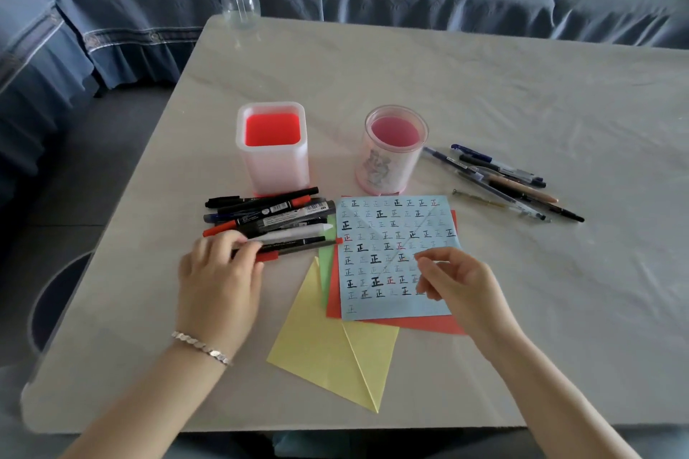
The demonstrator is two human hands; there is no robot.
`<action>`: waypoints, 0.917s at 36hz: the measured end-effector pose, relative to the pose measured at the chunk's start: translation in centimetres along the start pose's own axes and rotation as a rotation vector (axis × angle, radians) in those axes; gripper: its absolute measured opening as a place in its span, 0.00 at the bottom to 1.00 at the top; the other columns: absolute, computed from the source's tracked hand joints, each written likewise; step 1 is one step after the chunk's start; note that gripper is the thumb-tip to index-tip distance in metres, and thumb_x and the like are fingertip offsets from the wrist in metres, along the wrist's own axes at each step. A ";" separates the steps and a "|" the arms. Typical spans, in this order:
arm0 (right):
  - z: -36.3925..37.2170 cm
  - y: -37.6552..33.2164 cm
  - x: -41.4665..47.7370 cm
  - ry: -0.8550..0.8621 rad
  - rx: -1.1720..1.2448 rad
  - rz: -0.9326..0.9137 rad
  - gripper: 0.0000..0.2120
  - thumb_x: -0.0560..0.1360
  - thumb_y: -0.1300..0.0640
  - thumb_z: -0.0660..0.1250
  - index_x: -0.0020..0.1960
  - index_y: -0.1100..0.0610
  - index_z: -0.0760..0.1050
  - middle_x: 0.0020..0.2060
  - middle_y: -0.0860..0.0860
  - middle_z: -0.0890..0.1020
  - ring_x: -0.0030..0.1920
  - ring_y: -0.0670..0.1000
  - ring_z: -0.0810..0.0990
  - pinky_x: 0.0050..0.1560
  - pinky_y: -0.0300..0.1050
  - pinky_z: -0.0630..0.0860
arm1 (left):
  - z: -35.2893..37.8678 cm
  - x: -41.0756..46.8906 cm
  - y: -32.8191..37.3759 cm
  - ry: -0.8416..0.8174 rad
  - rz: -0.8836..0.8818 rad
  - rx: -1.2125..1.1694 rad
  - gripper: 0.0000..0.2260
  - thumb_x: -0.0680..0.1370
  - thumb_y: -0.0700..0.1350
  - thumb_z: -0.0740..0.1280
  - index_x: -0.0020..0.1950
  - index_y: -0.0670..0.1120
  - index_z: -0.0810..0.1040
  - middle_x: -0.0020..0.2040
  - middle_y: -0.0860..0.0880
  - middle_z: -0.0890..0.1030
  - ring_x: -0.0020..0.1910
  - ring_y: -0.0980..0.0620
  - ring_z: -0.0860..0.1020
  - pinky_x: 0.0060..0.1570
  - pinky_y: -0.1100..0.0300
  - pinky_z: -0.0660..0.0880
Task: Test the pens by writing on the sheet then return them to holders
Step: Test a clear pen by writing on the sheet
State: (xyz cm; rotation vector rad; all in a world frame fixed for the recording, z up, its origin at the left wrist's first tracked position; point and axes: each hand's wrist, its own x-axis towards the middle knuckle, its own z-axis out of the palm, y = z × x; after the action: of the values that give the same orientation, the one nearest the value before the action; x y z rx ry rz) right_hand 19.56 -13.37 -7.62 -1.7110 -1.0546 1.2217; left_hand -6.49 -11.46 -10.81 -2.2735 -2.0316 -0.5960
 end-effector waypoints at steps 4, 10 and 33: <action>-1.5 0.2 1.1 0.047 -0.041 -0.037 0.08 0.75 0.65 0.64 0.40 0.54 0.76 0.22 0.46 0.78 0.24 0.41 0.72 0.31 0.31 0.70 | 0.4 0.6 4.0 -0.075 0.230 -0.152 0.09 0.70 0.40 0.70 0.50 0.42 0.81 0.50 0.46 0.80 0.48 0.44 0.77 0.50 0.52 0.71; -4.3 0.4 3.4 0.198 -0.368 -0.156 0.07 0.73 0.62 0.66 0.41 0.51 0.77 0.34 0.46 0.79 0.34 0.46 0.75 0.37 0.36 0.70 | 1.6 1.1 8.3 -0.494 0.369 -0.067 0.36 0.71 0.65 0.46 0.72 0.47 0.65 0.73 0.48 0.62 0.71 0.52 0.64 0.69 0.55 0.52; -7.1 -0.5 6.2 0.163 -0.929 -0.290 0.10 0.78 0.58 0.59 0.58 0.54 0.75 0.54 0.54 0.73 0.48 0.58 0.76 0.45 0.49 0.74 | 3.9 1.0 7.4 -0.439 0.425 -0.024 0.35 0.75 0.68 0.39 0.66 0.47 0.70 0.64 0.50 0.75 0.63 0.50 0.73 0.60 0.49 0.60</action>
State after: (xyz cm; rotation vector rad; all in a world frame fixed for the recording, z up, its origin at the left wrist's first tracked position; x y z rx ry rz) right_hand 27.50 -8.32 -7.46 -2.1485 -1.8556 0.3807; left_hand 1.76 -10.46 -12.47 -2.9288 -1.5783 -0.0973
